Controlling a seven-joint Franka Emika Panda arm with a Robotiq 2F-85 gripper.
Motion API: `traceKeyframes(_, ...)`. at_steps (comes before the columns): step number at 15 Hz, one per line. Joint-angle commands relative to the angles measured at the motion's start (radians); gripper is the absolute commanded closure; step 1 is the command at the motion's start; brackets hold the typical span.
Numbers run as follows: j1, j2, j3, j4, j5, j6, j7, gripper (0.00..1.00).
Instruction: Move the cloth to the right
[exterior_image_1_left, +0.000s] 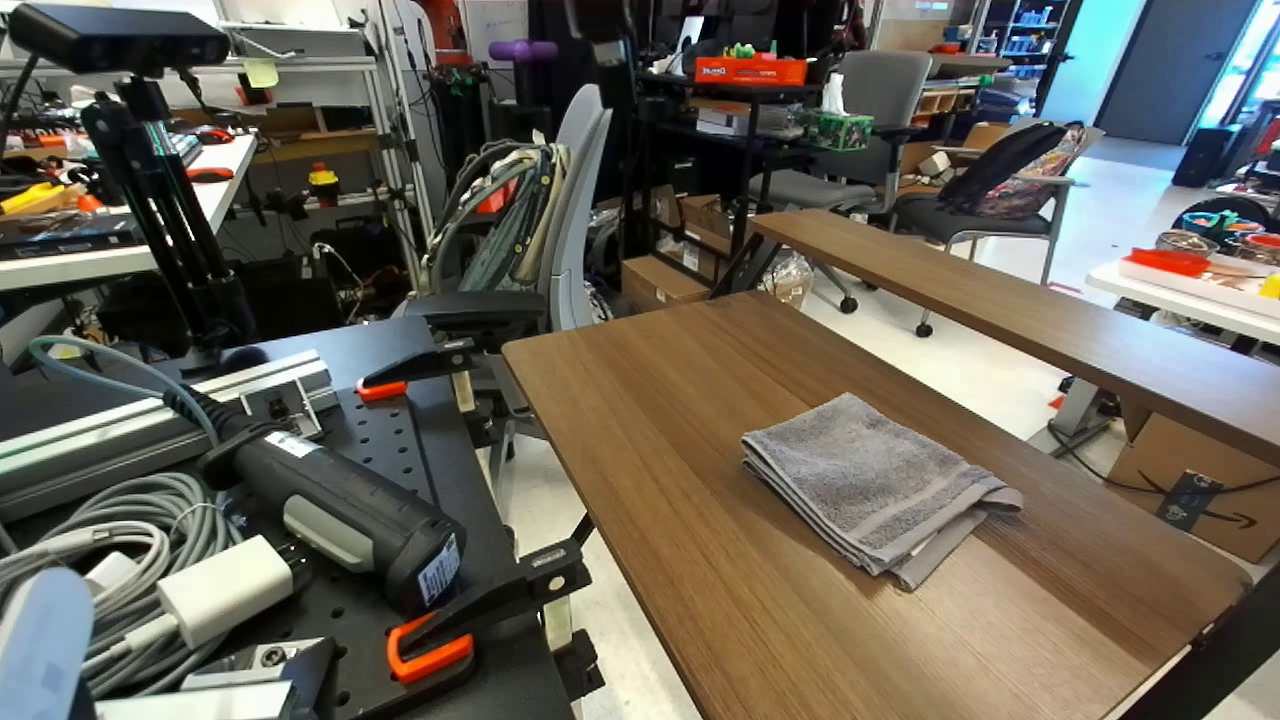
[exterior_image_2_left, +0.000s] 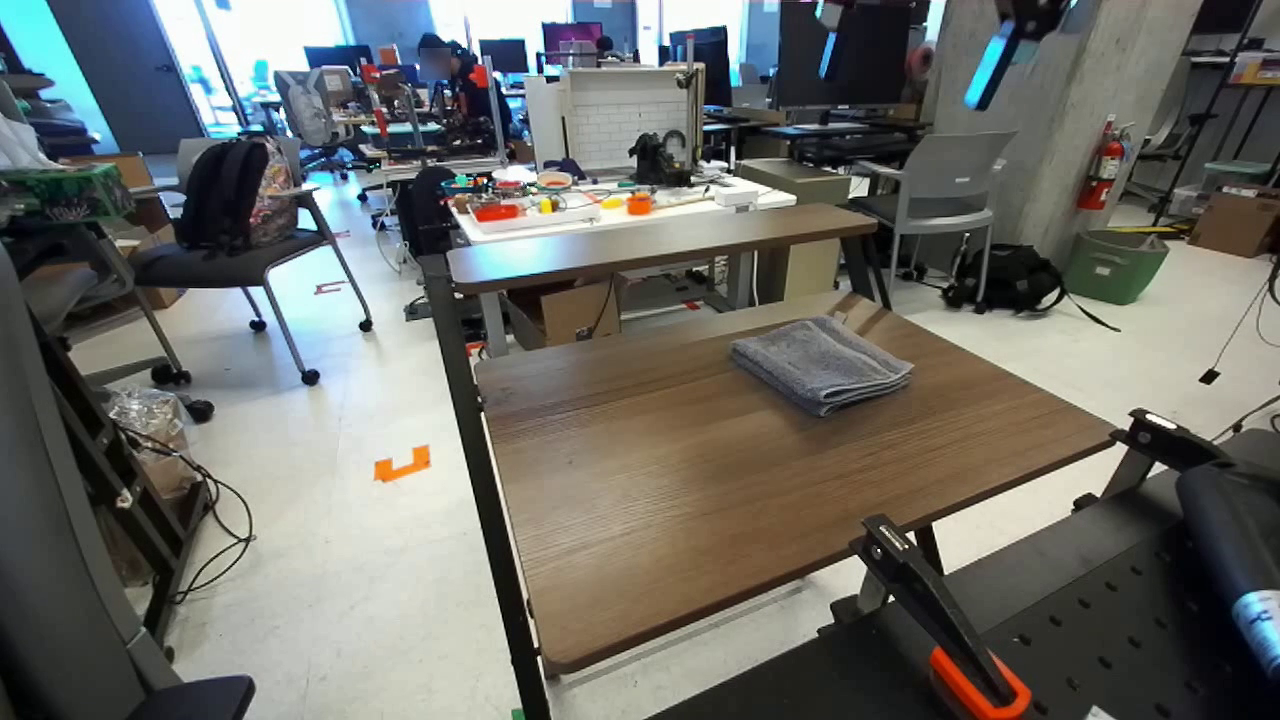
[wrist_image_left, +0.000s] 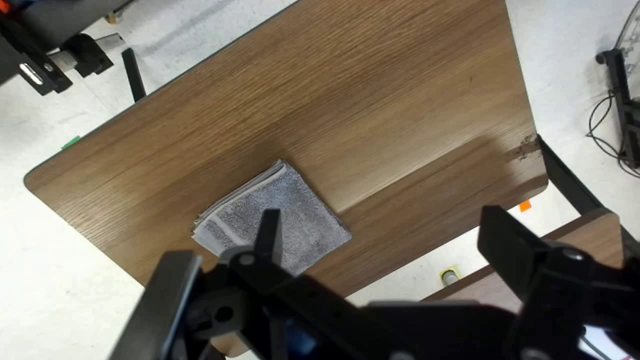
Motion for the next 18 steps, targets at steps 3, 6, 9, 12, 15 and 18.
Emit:
traceKeyframes(3, 0.006, 0.260, -0.071, 0.160, 0.092, 0.154, -0.073, 0.00)
traceKeyframes(6, 0.001, 0.391, -0.092, 0.271, 0.141, 0.149, -0.089, 0.00)
traceKeyframes(9, -0.008, 0.505, -0.119, 0.381, 0.156, 0.118, -0.073, 0.00)
traceKeyframes(12, -0.012, 0.611, -0.152, 0.469, 0.154, 0.127, -0.055, 0.00)
traceKeyframes(15, -0.004, 0.720, -0.194, 0.556, 0.135, 0.127, -0.023, 0.00)
traceKeyframes(18, 0.000, 0.705, -0.206, 0.525, 0.135, 0.126, -0.039, 0.00)
